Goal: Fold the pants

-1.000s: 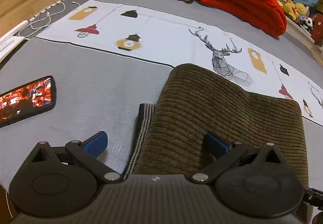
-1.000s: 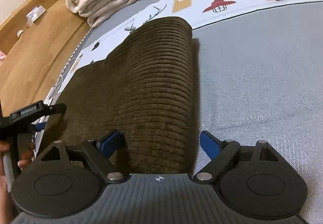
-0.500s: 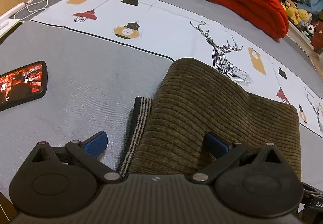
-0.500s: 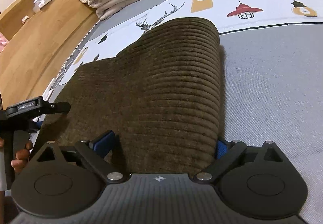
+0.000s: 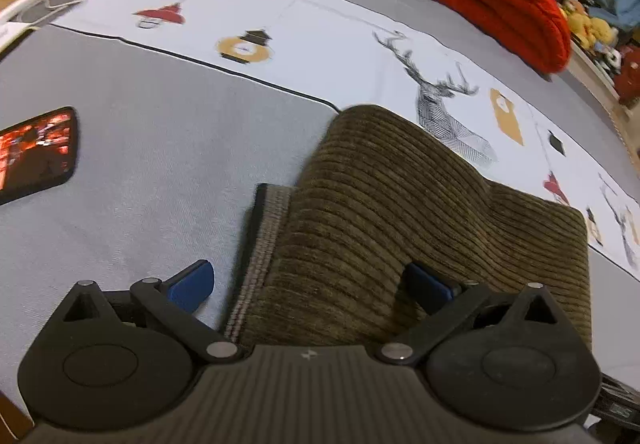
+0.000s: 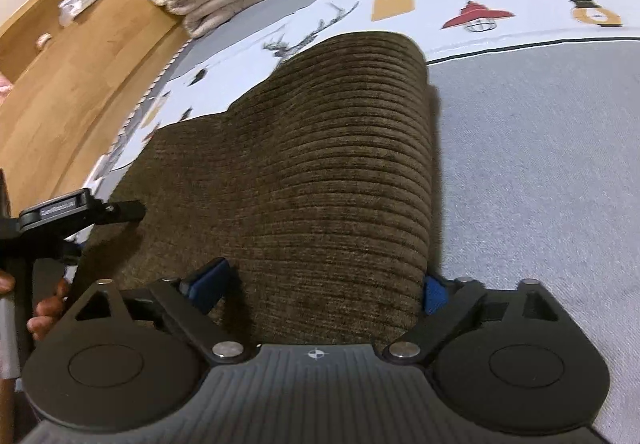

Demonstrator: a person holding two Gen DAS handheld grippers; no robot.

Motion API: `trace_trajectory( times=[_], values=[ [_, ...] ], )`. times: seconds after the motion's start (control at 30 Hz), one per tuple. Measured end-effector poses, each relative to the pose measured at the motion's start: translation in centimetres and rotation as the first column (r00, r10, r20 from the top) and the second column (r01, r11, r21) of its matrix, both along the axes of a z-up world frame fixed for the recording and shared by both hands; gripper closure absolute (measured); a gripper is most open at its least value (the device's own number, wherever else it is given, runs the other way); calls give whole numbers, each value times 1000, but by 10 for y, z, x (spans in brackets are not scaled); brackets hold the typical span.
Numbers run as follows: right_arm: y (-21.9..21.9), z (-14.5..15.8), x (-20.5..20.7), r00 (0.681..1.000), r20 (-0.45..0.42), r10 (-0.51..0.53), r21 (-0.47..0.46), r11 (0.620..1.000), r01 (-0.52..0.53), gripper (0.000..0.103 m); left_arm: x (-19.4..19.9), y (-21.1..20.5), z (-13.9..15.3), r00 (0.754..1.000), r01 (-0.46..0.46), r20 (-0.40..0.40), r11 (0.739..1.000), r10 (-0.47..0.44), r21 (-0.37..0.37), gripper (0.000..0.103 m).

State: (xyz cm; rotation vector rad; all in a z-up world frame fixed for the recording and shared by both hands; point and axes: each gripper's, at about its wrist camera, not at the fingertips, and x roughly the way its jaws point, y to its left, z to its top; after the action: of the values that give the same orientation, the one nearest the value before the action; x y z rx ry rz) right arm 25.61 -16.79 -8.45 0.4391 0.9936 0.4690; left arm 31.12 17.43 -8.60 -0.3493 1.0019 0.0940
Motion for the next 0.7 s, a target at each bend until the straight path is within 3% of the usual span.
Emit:
trace_trajectory(
  times=[0.03, 0.07, 0.23, 0.47, 0.57, 0.7],
  values=[
    [0, 1, -1, 1000, 10, 2, -3, 1000, -2, 46, 0, -1, 1, 1000, 24, 11, 999, -24, -24, 22],
    [0, 3, -2, 1000, 20, 1, 0, 1000, -1, 55, 0, -2, 2, 1000, 20, 11, 999, -20, -30, 23],
    [3, 13, -4, 997, 82, 11, -33, 999, -8, 72, 2, -3, 5, 1000, 2, 6, 999, -2, -33, 27],
    [-8, 39, 2, 988, 152, 36, -42, 999, -30, 76, 9, -27, 12, 1000, -5, 28, 1000, 5, -16, 29],
    [-30, 49, 9, 982, 189, 14, -62, 998, -2, 76, 21, -59, 15, 999, 26, 38, 999, -25, -21, 32],
    [-82, 44, 27, 983, 172, -58, -66, 995, 70, 76, 40, -119, 18, 993, 102, 54, 995, -101, -5, 33]
  ],
)
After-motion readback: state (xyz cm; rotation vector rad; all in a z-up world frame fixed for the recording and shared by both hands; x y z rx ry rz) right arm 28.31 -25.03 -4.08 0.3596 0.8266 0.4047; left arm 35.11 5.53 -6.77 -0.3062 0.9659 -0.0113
